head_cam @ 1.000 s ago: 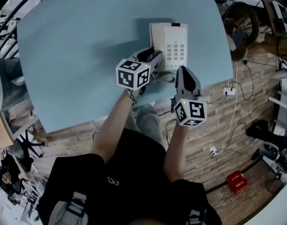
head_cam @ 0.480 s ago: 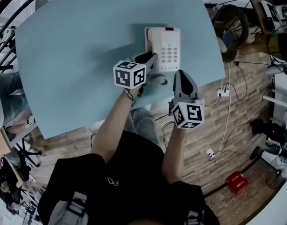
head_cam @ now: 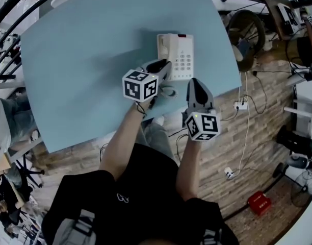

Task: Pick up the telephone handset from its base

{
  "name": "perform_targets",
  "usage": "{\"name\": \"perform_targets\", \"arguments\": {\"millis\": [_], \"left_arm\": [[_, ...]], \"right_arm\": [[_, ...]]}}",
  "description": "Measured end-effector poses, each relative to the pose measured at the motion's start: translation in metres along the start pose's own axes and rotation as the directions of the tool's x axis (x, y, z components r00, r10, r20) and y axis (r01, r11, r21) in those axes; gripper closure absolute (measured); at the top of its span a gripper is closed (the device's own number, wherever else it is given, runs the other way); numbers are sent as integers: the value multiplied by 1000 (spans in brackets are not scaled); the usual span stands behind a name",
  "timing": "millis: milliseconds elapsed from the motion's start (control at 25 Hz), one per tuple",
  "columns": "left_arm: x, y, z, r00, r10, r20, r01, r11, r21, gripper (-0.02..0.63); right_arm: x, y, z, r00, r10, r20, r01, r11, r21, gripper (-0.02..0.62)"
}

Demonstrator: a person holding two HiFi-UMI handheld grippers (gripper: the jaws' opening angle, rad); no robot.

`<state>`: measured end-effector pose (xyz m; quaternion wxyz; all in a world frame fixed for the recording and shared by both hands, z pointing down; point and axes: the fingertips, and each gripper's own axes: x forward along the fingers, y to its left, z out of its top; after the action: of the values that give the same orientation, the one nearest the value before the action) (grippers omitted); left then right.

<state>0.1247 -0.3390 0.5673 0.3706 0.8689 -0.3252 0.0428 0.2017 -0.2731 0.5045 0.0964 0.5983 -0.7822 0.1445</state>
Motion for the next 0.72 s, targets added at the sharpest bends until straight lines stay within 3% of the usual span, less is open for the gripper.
{"name": "perform_targets", "arguments": {"millis": [360, 720], "left_arm": [[-34, -33, 43, 995, 36, 94, -48, 990, 131, 535], [-55, -72, 96, 977, 7, 214, -54, 975, 216, 535]], "right_arm": [[-6, 6, 47, 994, 34, 103, -30, 999, -41, 601], [-12, 4, 104, 970, 65, 236, -44, 995, -93, 601]]}}
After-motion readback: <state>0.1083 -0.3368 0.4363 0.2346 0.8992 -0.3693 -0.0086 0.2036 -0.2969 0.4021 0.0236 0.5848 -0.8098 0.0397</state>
